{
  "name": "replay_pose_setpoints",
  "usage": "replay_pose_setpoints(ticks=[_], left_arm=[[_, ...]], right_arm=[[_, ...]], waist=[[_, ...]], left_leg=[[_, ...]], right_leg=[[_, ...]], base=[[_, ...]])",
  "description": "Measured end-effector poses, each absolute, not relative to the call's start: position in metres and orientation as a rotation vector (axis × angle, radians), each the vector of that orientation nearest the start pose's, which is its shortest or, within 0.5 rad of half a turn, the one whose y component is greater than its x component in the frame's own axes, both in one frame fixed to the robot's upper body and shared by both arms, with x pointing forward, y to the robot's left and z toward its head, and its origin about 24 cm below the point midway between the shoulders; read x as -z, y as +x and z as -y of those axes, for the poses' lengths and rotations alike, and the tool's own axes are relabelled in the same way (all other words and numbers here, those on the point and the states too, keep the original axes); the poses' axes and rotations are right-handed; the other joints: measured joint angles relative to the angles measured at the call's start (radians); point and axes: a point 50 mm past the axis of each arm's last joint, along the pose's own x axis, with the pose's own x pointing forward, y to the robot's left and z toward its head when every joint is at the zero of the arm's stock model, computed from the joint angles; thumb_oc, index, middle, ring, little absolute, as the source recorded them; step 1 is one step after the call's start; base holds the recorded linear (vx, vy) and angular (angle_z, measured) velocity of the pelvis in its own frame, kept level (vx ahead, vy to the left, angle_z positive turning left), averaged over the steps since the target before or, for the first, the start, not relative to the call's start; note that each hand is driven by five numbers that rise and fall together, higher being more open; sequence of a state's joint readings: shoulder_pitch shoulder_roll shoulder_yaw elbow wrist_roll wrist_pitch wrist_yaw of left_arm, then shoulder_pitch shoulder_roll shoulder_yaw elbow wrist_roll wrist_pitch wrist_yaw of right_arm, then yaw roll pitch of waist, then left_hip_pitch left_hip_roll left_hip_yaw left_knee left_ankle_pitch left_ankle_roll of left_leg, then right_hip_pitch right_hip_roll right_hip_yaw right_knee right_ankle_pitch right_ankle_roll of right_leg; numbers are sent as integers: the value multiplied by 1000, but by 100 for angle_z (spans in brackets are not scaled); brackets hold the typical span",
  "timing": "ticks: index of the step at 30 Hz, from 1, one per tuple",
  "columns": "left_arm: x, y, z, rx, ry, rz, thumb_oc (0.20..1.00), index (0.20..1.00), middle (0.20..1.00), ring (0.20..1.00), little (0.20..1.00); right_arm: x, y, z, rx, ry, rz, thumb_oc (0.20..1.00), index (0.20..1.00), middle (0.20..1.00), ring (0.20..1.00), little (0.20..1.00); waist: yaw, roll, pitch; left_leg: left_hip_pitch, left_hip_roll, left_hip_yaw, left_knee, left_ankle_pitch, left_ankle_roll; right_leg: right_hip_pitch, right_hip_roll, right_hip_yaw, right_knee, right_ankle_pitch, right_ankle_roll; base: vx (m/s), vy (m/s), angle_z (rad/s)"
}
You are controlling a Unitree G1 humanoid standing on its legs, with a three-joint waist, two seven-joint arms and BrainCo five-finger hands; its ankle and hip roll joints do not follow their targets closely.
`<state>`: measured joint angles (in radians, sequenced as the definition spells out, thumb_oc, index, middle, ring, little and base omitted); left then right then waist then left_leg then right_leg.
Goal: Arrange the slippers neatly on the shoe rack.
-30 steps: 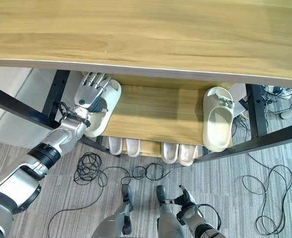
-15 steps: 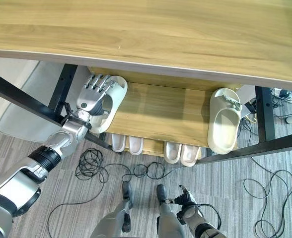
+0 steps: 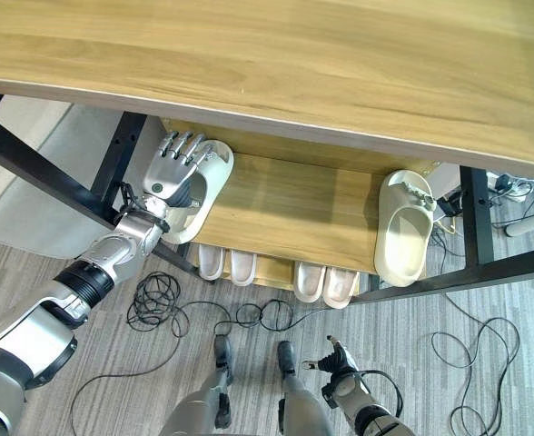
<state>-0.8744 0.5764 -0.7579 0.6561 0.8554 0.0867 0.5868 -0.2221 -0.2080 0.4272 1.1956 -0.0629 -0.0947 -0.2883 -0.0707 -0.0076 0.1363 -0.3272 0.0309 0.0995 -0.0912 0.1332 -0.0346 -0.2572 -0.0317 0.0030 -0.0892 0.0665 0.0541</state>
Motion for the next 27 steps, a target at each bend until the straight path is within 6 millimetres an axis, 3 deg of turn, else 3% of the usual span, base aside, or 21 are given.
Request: replay_pose_setpoints(ticks=[8, 15, 16, 17, 18, 19, 27], left_arm=[[-147, 381, -149, -105, 1847, 689, 1000, 1000, 1000, 1000, 1000], [-163, 389, -146, -121, 1890, 704, 1000, 1000, 1000, 1000, 1000], [-165, 389, -146, -124, 1890, 706, 937, 937, 937, 937, 937], [-165, 389, -146, -124, 1892, 705, 677, 677, 677, 677, 677], [-165, 390, -146, -123, 1893, 702, 482, 482, 482, 482, 482], [-164, 390, -147, -120, 1898, 694, 200, 200, 200, 200, 200], [-165, 391, -145, -112, 1914, 702, 200, 200, 200, 200, 200]], right_arm=[[131, 188, 191, -54, -650, -811, 1000, 1000, 1000, 1000, 1000], [131, 188, 190, -58, -654, -810, 1000, 1000, 1000, 1000, 1000], [131, 189, 190, -57, -653, -809, 1000, 1000, 1000, 1000, 1000], [130, 189, 190, -57, -653, -807, 1000, 1000, 1000, 1000, 1000], [130, 190, 190, -57, -653, -806, 1000, 1000, 1000, 1000, 1000], [130, 190, 190, -56, -653, -805, 1000, 1000, 1000, 1000, 1000], [131, 189, 194, -31, -631, -825, 1000, 1000, 1000, 1000, 1000]], waist=[[-2, -1, -17], [-9, 11, -31], [-11, 11, -32], [-13, 12, -31], [-14, 12, -31], [-17, 13, -32], [-19, 40, -34]], left_leg=[[-11, -1, 0, 0, 2, 2], [-44, -3, 4, 0, 4, 6], [-44, -3, 4, 0, 4, 6], [-44, -3, 4, 0, 4, 6], [-44, -3, 4, 0, 4, 6], [-44, -3, 4, 0, 4, 6], [-47, -3, 6, 0, 4, 5]], right_leg=[[-11, -1, 0, 0, 1, -1], [-46, -3, 1, 2, 3, 1], [-46, -3, 1, 2, 3, 1], [-47, -3, 1, 1, 2, 2], [-47, -3, 1, 1, 2, 2], [-47, -3, 1, 2, 2, 2], [-52, -4, 4, 3, 2, 2]], base=[[0, 0, 0], [0, 0, 0], [0, 0, 0], [0, 0, 0], [0, 0, 0], [0, 0, 0], [0, 0, 0]])
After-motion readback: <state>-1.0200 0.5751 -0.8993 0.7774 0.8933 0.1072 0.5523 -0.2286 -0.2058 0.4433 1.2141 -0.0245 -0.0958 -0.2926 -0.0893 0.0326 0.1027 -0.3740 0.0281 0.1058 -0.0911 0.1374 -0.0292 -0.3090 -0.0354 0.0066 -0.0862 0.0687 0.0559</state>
